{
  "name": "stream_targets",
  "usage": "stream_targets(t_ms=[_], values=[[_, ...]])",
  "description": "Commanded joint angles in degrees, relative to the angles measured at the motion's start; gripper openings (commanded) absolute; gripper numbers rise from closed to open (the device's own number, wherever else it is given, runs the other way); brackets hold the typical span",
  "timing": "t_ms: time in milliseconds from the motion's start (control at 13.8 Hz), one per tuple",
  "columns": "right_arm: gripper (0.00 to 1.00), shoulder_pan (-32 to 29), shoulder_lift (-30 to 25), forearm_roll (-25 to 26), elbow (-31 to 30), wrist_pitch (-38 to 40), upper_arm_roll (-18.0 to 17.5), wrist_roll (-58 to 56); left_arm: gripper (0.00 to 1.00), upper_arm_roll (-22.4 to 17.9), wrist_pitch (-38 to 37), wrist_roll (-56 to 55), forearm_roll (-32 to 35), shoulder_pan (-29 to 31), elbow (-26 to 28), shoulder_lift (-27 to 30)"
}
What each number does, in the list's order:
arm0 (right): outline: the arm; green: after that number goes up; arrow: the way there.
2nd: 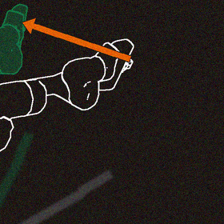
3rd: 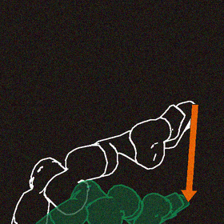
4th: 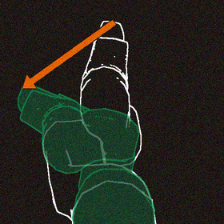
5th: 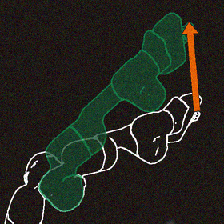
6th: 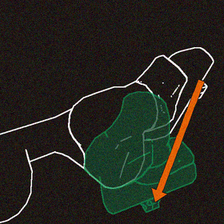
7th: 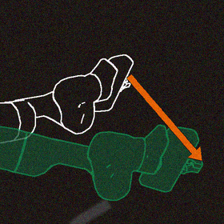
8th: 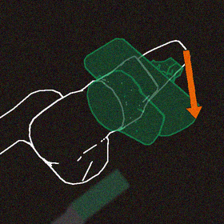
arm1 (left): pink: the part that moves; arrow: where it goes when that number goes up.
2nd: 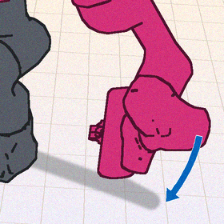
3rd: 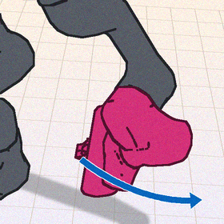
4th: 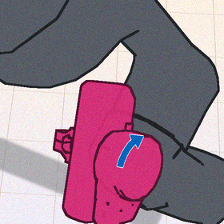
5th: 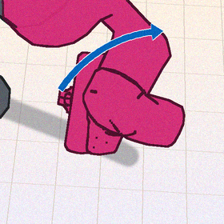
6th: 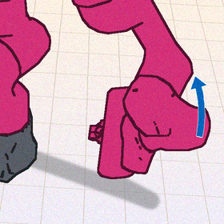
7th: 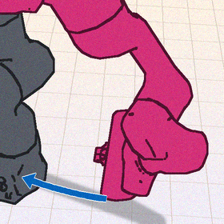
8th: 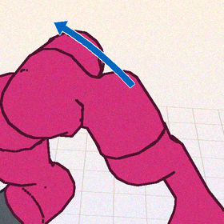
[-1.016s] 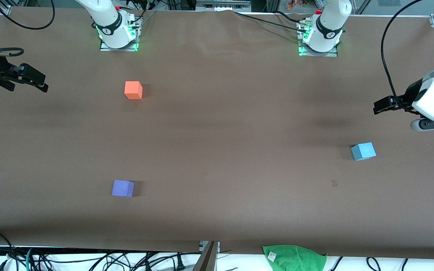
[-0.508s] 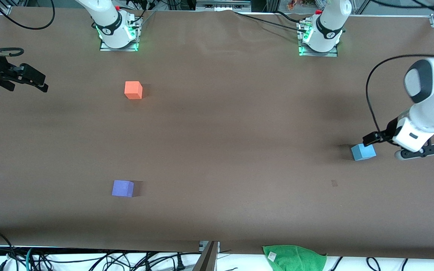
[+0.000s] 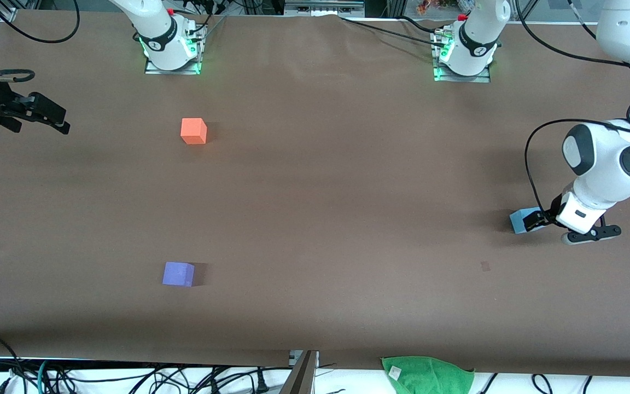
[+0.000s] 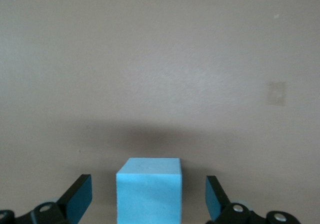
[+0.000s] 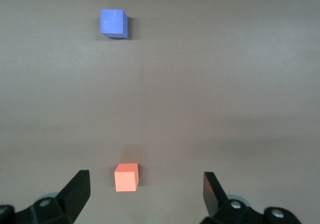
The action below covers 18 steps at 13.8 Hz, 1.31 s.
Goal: Place blue block between orange and purple blocks
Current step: 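Close the left gripper on the light blue cube and lift it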
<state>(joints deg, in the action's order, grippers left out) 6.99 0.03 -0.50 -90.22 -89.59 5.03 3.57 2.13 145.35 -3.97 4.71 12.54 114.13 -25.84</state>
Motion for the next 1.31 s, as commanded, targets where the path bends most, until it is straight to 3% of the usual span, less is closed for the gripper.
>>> stream_targets(t_ms=[0,145,218,290,435,580,870,1088,1233], values=[[1.0,-0.39,0.14,0.5,1.02,0.91,-0.2,-1.02,1.0,0.42,2.13,0.1,0.39,0.38,1.53,-1.4],[1.0,-0.39,0.14,0.5,1.02,1.0,-0.2,-1.11,0.98,0.69,2.66,0.1,0.3,0.38,2.24,-1.76],[0.99,-0.39,0.14,0.5,1.02,1.0,-0.2,-1.02,0.9,0.69,2.66,0.1,0.3,0.29,2.24,-2.37],[0.99,-0.39,0.14,0.5,0.93,1.0,-0.2,-1.11,0.72,0.69,2.66,0.36,0.3,0.37,2.24,-3.51],[1.0,-0.39,0.14,0.5,1.01,1.0,-0.2,-1.02,0.47,0.6,2.57,0.8,0.3,0.9,2.24,-4.66],[1.0,-0.39,0.14,0.5,1.02,1.0,-0.2,-1.02,0.14,0.6,1.17,0.72,0.3,1.08,2.24,-4.31],[1.0,-0.39,0.14,0.5,0.93,1.0,-0.2,-1.02,0.14,1.39,-4.43,0.63,0.39,0.47,1.45,0.24],[1.0,-0.39,0.14,0.5,1.02,0.91,-0.2,-1.02,0.03,7.35,-14.79,-1.3,0.21,0.46,0.75,6.31],[1.0,-0.39,0.14,0.5,1.02,0.91,-0.2,-1.02,0.04,12.7,-19.47,-5.42,0.12,0.46,-1.17,7.2]])
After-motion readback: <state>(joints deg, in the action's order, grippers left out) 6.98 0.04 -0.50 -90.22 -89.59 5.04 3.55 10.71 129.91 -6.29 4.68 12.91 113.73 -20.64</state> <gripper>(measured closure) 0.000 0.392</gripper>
